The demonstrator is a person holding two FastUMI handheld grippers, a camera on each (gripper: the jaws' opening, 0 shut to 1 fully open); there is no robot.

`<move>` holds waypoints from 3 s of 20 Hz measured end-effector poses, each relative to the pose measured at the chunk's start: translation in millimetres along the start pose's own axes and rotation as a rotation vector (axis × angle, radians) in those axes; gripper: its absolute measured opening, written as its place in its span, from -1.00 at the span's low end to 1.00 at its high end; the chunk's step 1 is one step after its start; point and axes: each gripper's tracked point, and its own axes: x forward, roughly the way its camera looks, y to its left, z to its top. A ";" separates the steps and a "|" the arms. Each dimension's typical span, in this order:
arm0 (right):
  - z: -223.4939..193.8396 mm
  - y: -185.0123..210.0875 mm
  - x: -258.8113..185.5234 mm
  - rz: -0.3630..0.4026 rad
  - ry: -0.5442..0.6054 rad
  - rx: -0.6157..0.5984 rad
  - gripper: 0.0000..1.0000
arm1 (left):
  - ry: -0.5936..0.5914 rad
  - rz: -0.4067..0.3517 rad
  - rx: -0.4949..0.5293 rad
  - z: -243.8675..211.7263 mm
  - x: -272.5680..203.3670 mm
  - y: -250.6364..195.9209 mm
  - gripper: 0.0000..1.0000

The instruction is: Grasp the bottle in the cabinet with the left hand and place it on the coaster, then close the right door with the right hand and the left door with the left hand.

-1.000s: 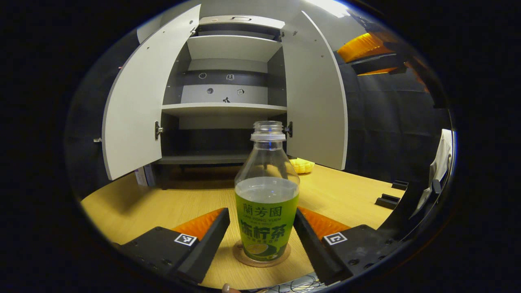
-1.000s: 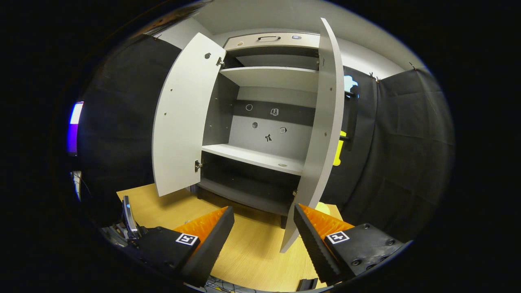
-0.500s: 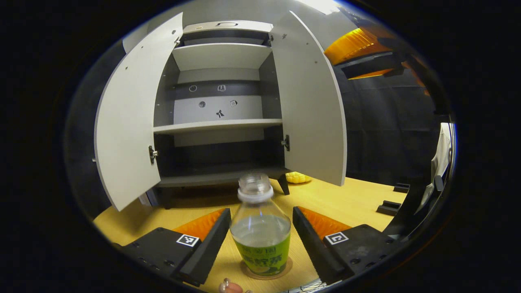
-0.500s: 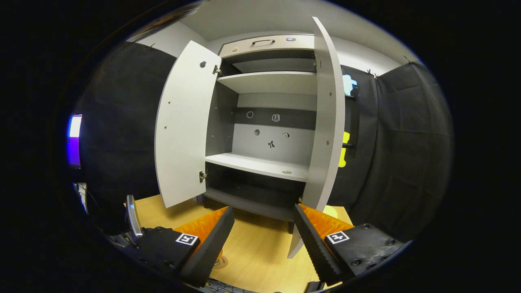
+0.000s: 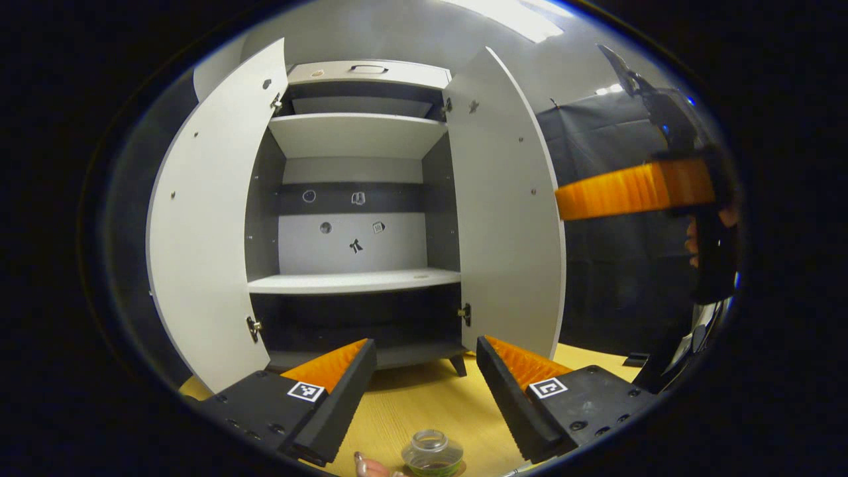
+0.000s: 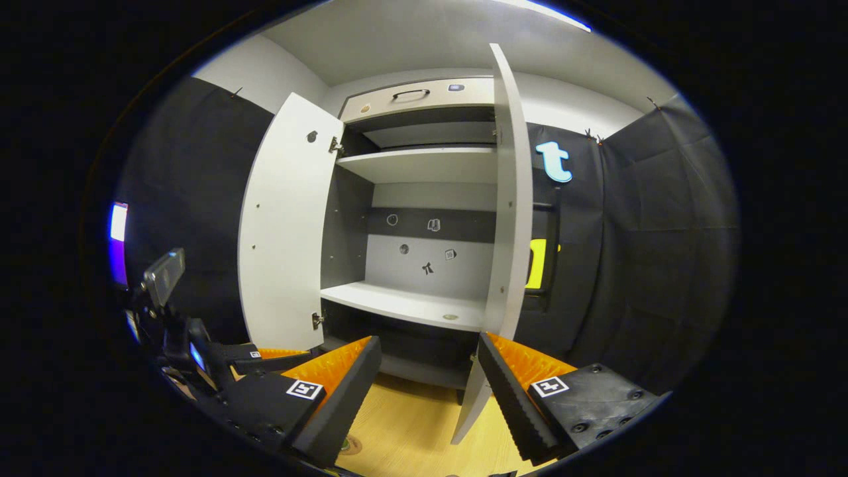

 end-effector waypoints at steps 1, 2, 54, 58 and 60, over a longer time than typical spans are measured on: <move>4.5 -13.8 0.6 -0.028 -0.004 0.010 0.96 | -0.006 0.005 -0.013 13.8 -5.4 3.6 0.92; 6.5 -28.6 1.4 -0.062 -0.004 0.020 0.89 | -0.006 0.011 -0.034 26.3 -12.8 8.7 0.92; -26.9 163.1 156.6 0.134 0.081 0.121 0.98 | 0.058 0.340 -0.047 53.0 -90.2 348.3 0.94; -28.9 140.2 147.2 0.094 0.092 0.116 0.97 | 0.056 0.304 -0.070 52.0 -85.8 346.3 0.89; -30.0 121.4 136.7 0.054 0.094 0.113 0.98 | 0.055 0.291 -0.055 55.0 -84.6 344.7 0.87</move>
